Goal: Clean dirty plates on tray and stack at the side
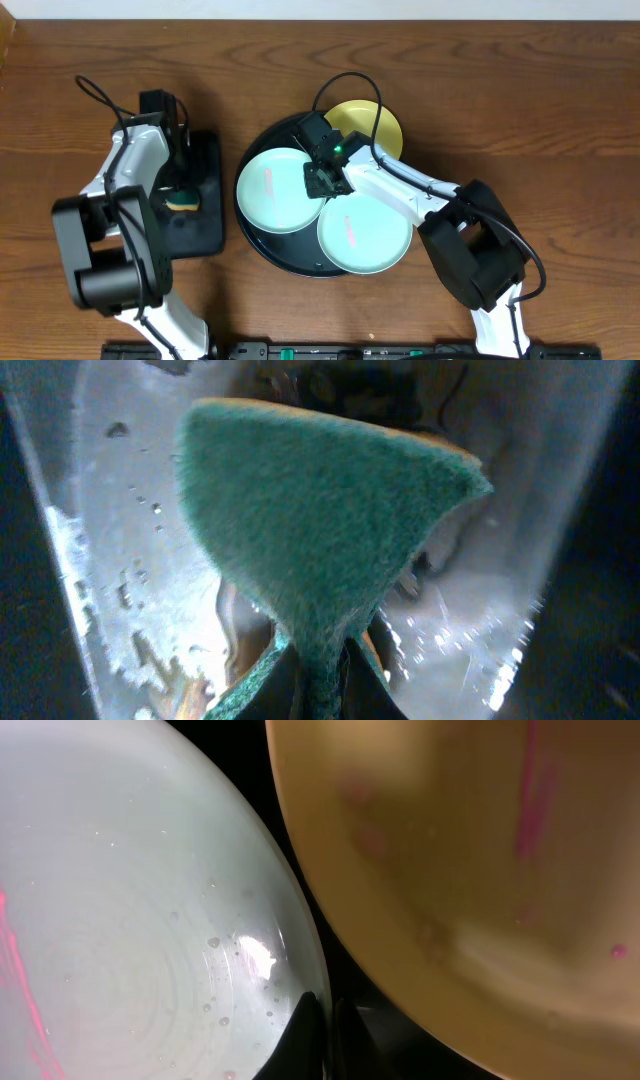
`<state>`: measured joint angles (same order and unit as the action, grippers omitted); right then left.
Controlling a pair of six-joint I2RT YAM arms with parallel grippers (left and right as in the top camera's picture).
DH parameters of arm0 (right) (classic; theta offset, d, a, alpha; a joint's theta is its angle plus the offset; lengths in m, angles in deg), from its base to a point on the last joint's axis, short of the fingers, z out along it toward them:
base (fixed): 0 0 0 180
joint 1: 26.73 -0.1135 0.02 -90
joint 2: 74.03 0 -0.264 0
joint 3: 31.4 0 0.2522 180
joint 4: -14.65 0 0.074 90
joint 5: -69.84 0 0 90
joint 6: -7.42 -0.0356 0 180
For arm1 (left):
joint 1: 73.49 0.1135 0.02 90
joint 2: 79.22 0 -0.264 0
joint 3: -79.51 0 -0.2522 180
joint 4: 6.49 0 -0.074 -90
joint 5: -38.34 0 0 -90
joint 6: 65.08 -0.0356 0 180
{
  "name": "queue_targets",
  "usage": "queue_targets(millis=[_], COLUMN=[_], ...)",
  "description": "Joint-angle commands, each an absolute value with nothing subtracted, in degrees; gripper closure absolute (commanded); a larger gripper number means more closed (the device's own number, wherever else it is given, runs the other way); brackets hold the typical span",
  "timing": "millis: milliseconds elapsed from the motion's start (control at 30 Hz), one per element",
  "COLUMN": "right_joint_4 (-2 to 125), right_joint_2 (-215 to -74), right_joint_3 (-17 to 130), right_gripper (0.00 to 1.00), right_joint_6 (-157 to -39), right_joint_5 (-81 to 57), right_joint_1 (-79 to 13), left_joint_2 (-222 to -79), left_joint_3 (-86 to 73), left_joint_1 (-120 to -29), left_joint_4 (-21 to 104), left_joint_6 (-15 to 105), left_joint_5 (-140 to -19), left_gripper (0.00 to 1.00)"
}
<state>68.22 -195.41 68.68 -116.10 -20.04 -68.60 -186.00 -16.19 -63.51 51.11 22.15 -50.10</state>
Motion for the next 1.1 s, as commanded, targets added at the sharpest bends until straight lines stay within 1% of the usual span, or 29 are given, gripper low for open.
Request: queue_targets(millis=[0, 167, 300, 500, 633, 800, 900, 1067], right_joint_4=[68.7, 68.6, 68.6, 69.0, 68.2, 67.4, 67.1, 66.7], right_joint_2=[-196.0, -196.0, -196.0, -196.0, -196.0, -196.0, -196.0, -196.0], right_joint_3=[69.2, 69.2, 69.2, 69.1, 68.0, 67.4, 67.4, 67.4], right_gripper=[0.99, 0.99, 0.99, 0.99, 0.99, 0.99, 0.99, 0.99], right_joint_6=[-115.7, -115.7, -115.7, -115.7, -115.8, -115.8, -115.7, -115.7], right_joint_5=[-20.6, -20.1, -19.9, -16.2, -13.4, -12.1, -12.1, -12.1], right_joint_1=[-68.7, -68.7, -68.7, -67.2, -65.7, -65.0, -65.2, -65.5], left_joint_2=[-177.8, -170.3, -169.1, -169.2, -169.2, -169.2, -169.5, -171.7], left_joint_3=[-14.1, -14.1, -14.6, -21.7, -28.5, -35.6, -36.8, -36.8], left_joint_1=[-63.5, -64.5, -68.0, -76.8, -80.4, -83.6, -85.3, -88.4], left_joint_4=[52.5, 54.8, 56.0, 51.1, 46.1, 38.3, 36.7, 34.9], left_joint_6=[23.7, 27.8, 32.5, 43.8, 52.2, 54.5, 55.4, 55.5], left_joint_5=[-51.9, -61.0, -66.3, -65.4, -60.5, -59.3, -57.1, -57.0], left_gripper=[0.93, 0.93, 0.93, 0.93, 0.93, 0.92, 0.92, 0.92])
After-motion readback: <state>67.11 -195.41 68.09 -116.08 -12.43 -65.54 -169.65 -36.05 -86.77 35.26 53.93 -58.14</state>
